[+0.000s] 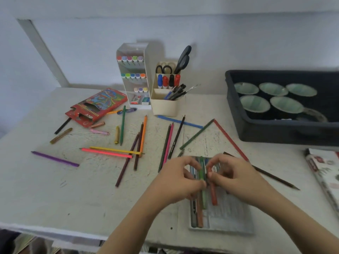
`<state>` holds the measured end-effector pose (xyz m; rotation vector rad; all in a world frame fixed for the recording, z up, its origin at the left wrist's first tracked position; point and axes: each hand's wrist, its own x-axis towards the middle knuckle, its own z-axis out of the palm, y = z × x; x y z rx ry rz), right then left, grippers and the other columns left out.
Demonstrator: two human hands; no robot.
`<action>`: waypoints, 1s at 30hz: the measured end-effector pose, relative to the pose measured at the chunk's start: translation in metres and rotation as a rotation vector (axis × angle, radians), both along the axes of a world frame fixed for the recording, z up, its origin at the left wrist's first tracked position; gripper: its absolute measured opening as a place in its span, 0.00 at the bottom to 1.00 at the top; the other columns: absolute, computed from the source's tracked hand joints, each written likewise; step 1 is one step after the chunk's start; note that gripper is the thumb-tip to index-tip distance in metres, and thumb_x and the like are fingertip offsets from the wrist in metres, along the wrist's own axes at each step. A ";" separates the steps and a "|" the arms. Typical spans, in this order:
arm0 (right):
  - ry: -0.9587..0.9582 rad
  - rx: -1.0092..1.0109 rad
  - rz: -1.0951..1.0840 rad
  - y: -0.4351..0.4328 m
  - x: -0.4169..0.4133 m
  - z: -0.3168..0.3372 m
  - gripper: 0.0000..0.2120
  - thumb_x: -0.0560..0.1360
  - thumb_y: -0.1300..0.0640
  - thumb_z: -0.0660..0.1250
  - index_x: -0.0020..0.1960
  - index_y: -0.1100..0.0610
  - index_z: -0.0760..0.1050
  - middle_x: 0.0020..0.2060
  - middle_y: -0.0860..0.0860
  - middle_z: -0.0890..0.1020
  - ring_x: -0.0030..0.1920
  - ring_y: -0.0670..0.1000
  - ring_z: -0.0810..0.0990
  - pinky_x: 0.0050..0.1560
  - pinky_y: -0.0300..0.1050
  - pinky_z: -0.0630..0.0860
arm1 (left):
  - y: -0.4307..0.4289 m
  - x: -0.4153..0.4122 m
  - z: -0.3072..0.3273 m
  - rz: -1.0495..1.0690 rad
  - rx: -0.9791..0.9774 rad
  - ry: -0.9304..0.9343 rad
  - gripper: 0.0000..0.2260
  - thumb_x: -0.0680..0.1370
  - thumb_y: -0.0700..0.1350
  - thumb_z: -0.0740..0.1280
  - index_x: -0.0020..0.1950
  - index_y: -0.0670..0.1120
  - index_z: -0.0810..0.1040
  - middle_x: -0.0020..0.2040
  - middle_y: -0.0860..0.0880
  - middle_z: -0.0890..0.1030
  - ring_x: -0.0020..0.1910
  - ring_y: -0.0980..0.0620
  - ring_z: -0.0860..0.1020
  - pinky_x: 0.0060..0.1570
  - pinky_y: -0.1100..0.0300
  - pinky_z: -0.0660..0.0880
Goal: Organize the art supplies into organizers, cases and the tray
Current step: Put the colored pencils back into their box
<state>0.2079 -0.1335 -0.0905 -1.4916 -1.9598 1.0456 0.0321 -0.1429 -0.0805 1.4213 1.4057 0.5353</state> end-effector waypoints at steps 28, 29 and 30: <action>-0.097 0.055 -0.050 -0.038 0.007 -0.021 0.09 0.71 0.56 0.71 0.44 0.43 0.76 0.40 0.34 0.79 0.37 0.38 0.77 0.36 0.31 0.69 | -0.023 0.017 -0.024 -0.062 0.259 0.325 0.13 0.71 0.50 0.73 0.52 0.53 0.74 0.38 0.52 0.79 0.38 0.58 0.77 0.42 0.59 0.75; -0.094 0.050 -0.049 -0.038 0.009 -0.020 0.10 0.71 0.57 0.71 0.45 0.42 0.75 0.40 0.34 0.79 0.36 0.39 0.76 0.36 0.31 0.69 | -0.023 0.017 -0.024 -0.066 0.259 0.319 0.12 0.71 0.50 0.73 0.52 0.53 0.74 0.38 0.52 0.79 0.38 0.57 0.77 0.42 0.59 0.76; -0.090 0.044 -0.049 -0.038 0.009 -0.020 0.11 0.71 0.57 0.71 0.46 0.42 0.74 0.40 0.34 0.79 0.34 0.40 0.76 0.34 0.31 0.69 | -0.024 0.015 -0.024 -0.070 0.243 0.300 0.12 0.72 0.50 0.73 0.52 0.53 0.75 0.38 0.52 0.79 0.37 0.57 0.78 0.41 0.59 0.76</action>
